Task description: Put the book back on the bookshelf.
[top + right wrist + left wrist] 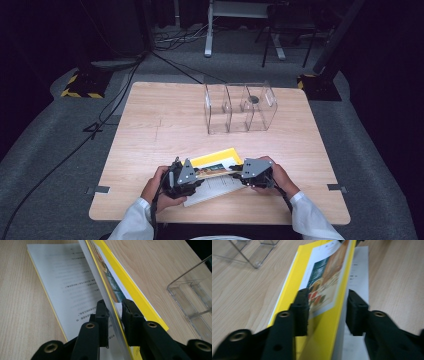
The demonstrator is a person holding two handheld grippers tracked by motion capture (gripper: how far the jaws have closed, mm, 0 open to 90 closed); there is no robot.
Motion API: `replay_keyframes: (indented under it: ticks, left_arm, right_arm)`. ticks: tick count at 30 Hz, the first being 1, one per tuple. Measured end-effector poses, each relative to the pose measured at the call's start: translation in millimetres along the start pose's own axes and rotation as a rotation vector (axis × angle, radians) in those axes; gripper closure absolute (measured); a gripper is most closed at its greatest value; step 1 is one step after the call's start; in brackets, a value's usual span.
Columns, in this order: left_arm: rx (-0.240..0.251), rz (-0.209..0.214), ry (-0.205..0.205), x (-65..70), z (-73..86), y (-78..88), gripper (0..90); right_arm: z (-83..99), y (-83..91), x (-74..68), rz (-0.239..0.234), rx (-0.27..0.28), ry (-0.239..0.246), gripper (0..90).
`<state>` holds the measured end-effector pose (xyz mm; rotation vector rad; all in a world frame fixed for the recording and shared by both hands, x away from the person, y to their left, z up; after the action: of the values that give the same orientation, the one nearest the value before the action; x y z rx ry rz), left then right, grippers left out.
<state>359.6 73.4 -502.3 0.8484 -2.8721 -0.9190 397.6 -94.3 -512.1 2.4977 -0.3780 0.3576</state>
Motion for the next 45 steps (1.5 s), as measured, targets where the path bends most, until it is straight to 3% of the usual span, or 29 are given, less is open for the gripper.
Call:
replay_keyframes:
  ticks: [4,6,12,16,18,19,20,21,23,25,26,29,31,33,35,40,45]
  left_arm:
    - [0.004,0.035,-0.029,-0.9,4.9,1.6,74.4]
    - [0.016,0.046,-0.030,-1.3,7.1,2.5,76.1]
    - [0.033,0.075,-0.012,-6.4,10.6,7.7,76.3]
    - [0.035,0.091,0.029,-10.1,12.0,10.1,73.7]
    - [0.017,0.063,0.045,-14.4,10.8,13.0,65.8]
    - [0.017,0.063,0.045,-14.4,10.8,13.0,59.5]
    - [0.020,0.038,0.055,-16.8,8.9,13.9,59.5]
    - [0.018,0.020,0.065,-17.7,6.9,14.5,53.7]
    - [-0.005,0.025,0.016,-8.6,0.9,13.6,52.2]
    - [-0.016,0.023,0.001,-4.0,-1.6,11.3,48.7]
    - [-0.026,0.003,-0.011,-0.9,-4.0,8.6,44.6]
    - [-0.047,-0.020,0.007,4.9,-7.5,2.0,42.6]
    - [-0.067,0.000,-0.012,14.9,-8.4,-3.7,45.9]
    - [-0.087,-0.036,-0.040,15.8,-7.6,-6.6,59.8]
    - [-0.090,-0.036,-0.044,15.0,-6.5,-7.2,67.9]
    - [-0.104,-0.004,-0.071,14.9,0.1,-5.0,74.8]
    - [-0.084,0.017,-0.057,7.1,3.3,-0.3,76.2]
  right_arm:
    - [-1.7,0.5,-0.4,-0.027,0.032,-0.046,69.8]
    - [1.9,1.7,3.7,-0.017,0.030,-0.067,65.4]
    - [19.7,4.1,14.7,-0.050,0.087,-0.142,66.7]
    - [21.2,2.7,9.7,-0.062,0.103,-0.075,74.3]
    - [17.0,3.0,5.1,-0.057,0.085,-0.012,78.0]
    - [17.0,3.0,5.1,-0.057,0.085,-0.012,78.0]
    - [13.9,3.7,2.1,-0.057,0.080,0.016,79.7]
    - [11.5,3.9,-0.4,-0.061,0.078,0.031,80.9]
    - [7.5,3.4,-4.6,-0.065,0.067,0.056,81.7]
    - [6.5,2.9,-6.5,-0.067,0.058,0.065,81.7]
    - [6.0,2.5,-7.8,-0.068,0.055,0.068,81.6]
    - [5.4,2.1,-8.7,-0.064,0.046,0.070,81.1]
    - [4.8,1.9,-9.1,-0.063,0.040,0.070,80.4]
    - [4.4,1.8,-9.5,-0.061,0.036,0.071,79.6]
    - [4.4,1.7,-9.5,-0.059,0.035,0.070,79.4]
    - [4.0,0.2,-9.0,-0.079,0.059,0.021,75.2]
    - [6.6,1.6,-4.5,-0.094,0.114,-0.039,73.8]
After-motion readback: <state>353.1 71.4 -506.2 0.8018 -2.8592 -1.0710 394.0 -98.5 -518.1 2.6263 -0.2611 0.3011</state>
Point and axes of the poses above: each handheld gripper's, and its own axes: y roughly backward along the jaws, z roughly out of its underside, x roughly to its right, the point moved 9 cm from there along -y, roughly forward along the jaws, and after that the axes turned 9 degrees about x, right-handed, at the moved point
